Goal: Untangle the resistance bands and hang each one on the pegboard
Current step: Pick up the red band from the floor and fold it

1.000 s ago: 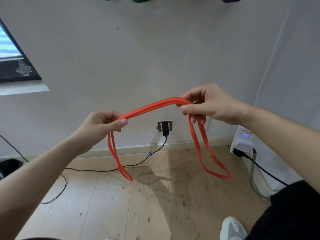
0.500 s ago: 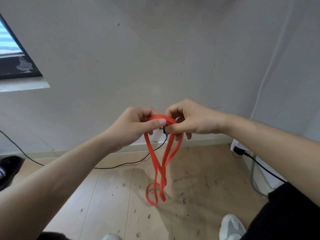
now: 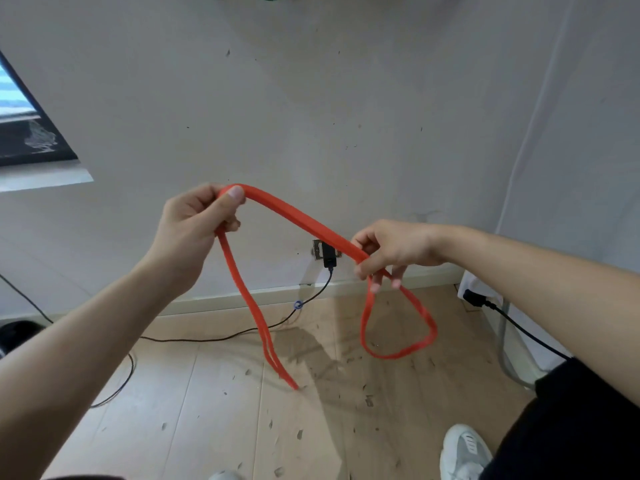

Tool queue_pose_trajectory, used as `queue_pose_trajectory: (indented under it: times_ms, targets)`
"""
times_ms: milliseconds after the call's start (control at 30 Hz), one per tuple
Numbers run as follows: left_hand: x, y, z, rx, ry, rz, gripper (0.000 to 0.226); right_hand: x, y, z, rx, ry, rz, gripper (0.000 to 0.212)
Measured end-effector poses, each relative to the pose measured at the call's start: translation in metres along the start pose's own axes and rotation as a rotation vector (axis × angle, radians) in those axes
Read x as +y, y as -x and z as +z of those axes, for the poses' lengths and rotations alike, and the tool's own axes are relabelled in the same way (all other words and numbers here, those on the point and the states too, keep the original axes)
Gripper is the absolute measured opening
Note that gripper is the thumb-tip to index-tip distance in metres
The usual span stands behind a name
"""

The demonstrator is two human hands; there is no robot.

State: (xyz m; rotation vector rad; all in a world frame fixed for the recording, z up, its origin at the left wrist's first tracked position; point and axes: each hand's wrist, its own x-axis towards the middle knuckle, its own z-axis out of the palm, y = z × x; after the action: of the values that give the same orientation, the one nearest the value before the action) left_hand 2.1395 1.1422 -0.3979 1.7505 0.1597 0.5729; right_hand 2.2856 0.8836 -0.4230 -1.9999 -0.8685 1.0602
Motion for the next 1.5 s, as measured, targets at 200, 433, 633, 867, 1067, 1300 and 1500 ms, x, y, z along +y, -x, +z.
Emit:
queue_pose_trajectory:
  times_ms: [200,433,633,867,1067,1300,1500]
  targets:
    - [-0.021,0.003,-0.023,-0.129,-0.079,-0.123,0.034,0.0,0.015,-0.018,0.04,-0.116,-0.068,0.017]
    - [-0.033,0.003,-0.042,-0.13,-0.143,-0.192,0.056,-0.009,0.021,-0.027,0.085,-0.238,-0.133,0.04]
    - [-0.031,0.002,-0.041,-0.078,-0.142,-0.184,0.026,-0.01,0.02,-0.026,0.125,-0.215,-0.128,0.014]
    - [-0.031,0.001,-0.042,-0.073,-0.158,-0.175,0.028,-0.011,0.021,-0.028,0.091,-0.291,-0.148,0.01]
    - [-0.036,-0.001,-0.045,-0.109,-0.157,-0.163,0.037,-0.015,0.025,-0.026,0.11,-0.351,-0.139,0.022]
    - [-0.033,0.006,-0.038,-0.338,-0.227,-0.208,0.064,-0.02,0.022,-0.022,0.153,-0.495,-0.231,0.026]
    - [-0.013,0.013,0.006,-0.542,-0.056,-0.203,0.047,-0.027,0.02,-0.006,0.092,-0.497,-0.265,0.02]
